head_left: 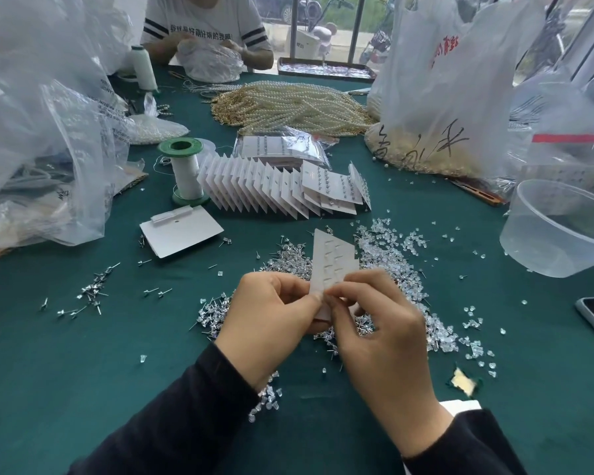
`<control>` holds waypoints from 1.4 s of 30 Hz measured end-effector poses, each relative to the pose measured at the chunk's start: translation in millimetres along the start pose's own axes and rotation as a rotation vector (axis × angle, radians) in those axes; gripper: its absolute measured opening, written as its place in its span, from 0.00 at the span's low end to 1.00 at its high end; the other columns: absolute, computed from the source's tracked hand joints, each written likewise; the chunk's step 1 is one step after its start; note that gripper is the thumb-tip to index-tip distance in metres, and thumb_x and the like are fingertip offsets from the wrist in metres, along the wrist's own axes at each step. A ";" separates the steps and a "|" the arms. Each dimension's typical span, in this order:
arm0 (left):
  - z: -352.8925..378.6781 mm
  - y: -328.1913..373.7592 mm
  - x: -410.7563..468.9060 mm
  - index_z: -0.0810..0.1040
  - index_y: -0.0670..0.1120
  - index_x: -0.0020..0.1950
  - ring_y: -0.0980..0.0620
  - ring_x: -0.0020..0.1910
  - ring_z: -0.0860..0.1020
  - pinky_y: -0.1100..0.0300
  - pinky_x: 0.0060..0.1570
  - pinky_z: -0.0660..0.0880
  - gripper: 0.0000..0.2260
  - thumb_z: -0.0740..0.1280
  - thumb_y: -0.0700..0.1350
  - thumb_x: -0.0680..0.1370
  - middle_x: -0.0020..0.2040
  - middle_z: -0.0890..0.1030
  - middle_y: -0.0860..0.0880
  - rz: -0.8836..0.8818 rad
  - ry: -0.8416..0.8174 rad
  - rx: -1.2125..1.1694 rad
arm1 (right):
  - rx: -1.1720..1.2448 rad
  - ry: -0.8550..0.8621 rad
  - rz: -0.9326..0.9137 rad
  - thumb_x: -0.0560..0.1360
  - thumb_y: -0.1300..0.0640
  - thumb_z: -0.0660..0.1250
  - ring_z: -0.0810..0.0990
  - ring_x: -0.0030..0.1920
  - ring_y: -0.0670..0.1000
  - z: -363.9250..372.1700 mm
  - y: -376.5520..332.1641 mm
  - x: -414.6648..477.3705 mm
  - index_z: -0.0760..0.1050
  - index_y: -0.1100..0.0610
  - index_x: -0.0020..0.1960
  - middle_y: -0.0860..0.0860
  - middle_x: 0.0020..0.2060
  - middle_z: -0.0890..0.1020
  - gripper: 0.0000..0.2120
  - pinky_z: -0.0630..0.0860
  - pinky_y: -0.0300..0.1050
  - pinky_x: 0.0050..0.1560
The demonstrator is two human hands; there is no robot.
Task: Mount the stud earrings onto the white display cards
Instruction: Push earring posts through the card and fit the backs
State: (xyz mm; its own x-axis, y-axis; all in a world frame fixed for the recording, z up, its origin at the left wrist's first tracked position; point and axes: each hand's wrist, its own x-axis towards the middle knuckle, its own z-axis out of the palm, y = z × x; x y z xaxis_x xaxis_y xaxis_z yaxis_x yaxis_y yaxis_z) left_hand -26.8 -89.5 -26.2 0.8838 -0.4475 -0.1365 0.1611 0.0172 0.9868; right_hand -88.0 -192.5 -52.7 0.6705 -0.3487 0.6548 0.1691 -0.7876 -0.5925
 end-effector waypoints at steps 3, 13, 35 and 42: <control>1.4 1.2 0.6 0.81 0.39 0.32 0.52 0.29 0.81 0.63 0.31 0.79 0.09 0.67 0.31 0.71 0.31 0.83 0.44 -0.032 -0.003 -0.023 | 0.010 0.026 0.007 0.67 0.65 0.70 0.72 0.36 0.40 -1.9 -0.6 1.3 0.79 0.61 0.39 0.50 0.36 0.78 0.02 0.68 0.26 0.40; 0.7 -0.8 0.7 0.81 0.40 0.32 0.51 0.30 0.80 0.62 0.31 0.79 0.09 0.68 0.32 0.71 0.33 0.83 0.40 0.000 0.011 0.049 | 0.013 0.013 -0.011 0.66 0.66 0.69 0.72 0.35 0.42 -2.2 -2.2 1.4 0.78 0.61 0.37 0.50 0.34 0.77 0.02 0.68 0.26 0.38; -57.1 20.2 22.5 0.82 0.48 0.47 0.60 0.32 0.76 0.65 0.38 0.73 0.05 0.69 0.44 0.73 0.37 0.82 0.53 0.181 0.200 0.749 | 0.133 0.115 0.079 0.70 0.64 0.66 0.73 0.36 0.41 -12.2 -0.6 4.9 0.75 0.55 0.39 0.45 0.37 0.76 0.05 0.69 0.30 0.37; -74.1 11.0 34.4 0.84 0.48 0.41 0.55 0.38 0.75 0.65 0.40 0.68 0.04 0.73 0.46 0.69 0.35 0.80 0.52 0.063 0.155 1.120 | 0.287 0.128 0.272 0.72 0.60 0.65 0.75 0.37 0.47 -19.4 1.3 5.5 0.74 0.48 0.39 0.48 0.36 0.78 0.07 0.71 0.36 0.39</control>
State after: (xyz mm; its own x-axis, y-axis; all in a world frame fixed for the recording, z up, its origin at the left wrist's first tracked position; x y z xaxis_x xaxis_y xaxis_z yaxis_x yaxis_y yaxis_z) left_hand 37.9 -38.4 -26.5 0.9340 -0.3570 -0.0159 -0.3008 -0.8095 0.5041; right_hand -98.1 -205.3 -40.8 0.6265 -0.5988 0.4990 0.2048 -0.4912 -0.8466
